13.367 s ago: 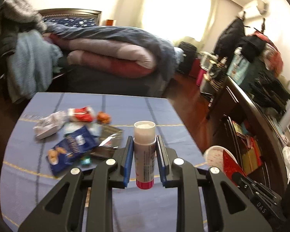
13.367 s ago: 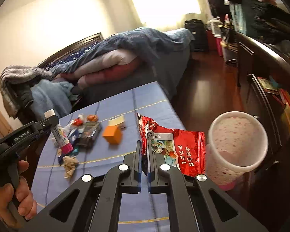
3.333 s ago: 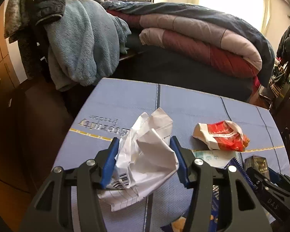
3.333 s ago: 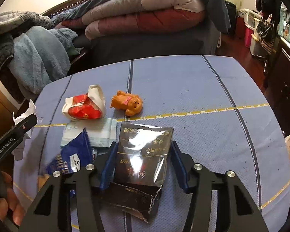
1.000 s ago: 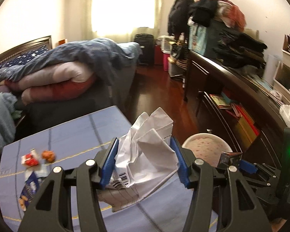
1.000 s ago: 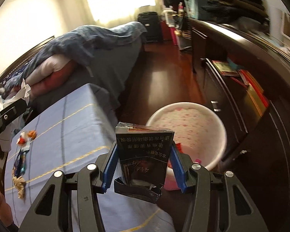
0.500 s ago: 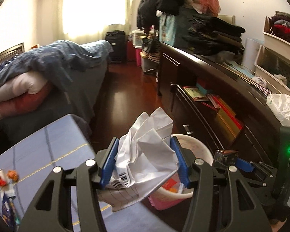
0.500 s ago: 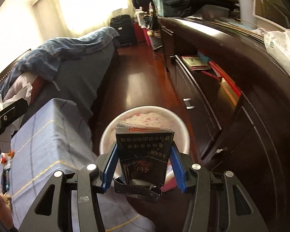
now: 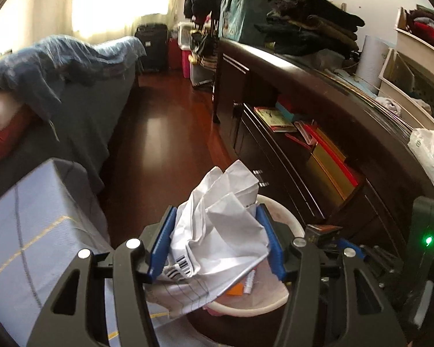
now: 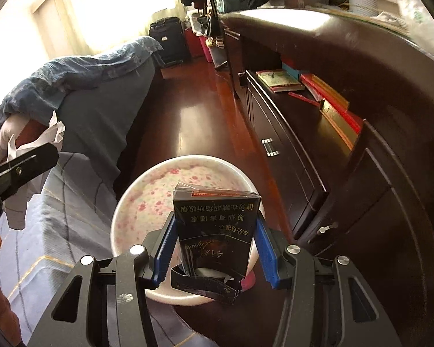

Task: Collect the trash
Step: 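Carry the paper and the pack over the wastebasket and open both tools, then move both open tools back over the table toward the remaining items, then grasp the blue Waffle Biscuit wrapper with the left tool while the right tool grasps the brown paper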

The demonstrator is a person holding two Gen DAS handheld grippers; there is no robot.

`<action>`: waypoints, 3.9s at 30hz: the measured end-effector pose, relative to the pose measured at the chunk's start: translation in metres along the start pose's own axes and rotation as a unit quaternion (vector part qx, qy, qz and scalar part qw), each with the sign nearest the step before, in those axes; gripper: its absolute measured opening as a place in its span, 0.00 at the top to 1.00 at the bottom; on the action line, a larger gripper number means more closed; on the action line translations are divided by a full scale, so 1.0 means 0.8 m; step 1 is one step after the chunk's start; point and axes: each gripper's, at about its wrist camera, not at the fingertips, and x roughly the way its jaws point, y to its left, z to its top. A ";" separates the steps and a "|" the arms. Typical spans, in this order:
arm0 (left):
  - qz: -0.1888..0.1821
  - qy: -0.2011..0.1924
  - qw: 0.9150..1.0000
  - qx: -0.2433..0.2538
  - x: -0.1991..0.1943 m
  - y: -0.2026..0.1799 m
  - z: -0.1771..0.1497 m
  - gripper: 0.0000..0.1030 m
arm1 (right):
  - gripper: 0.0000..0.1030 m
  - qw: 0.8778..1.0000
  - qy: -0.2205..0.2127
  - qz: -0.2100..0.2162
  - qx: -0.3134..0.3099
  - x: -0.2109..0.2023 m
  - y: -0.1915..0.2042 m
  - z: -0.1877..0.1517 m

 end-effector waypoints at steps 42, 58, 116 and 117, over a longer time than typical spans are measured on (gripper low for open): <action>0.187 -0.059 0.969 -0.150 -0.232 0.207 -0.082 0.13 | 0.20 0.987 0.005 0.099 -0.130 -0.093 0.206 -0.051; 0.281 -0.039 0.921 -0.268 -0.321 0.366 -0.192 0.10 | 0.18 0.959 0.020 0.161 -0.231 -0.124 0.337 -0.106; 0.156 -0.020 0.939 -0.305 -0.329 0.463 -0.301 0.41 | 0.31 0.916 0.086 0.191 -0.342 -0.090 0.549 -0.204; 0.155 -0.019 0.940 -0.304 -0.324 0.460 -0.301 0.39 | 0.31 0.917 0.082 0.188 -0.342 -0.092 0.547 -0.202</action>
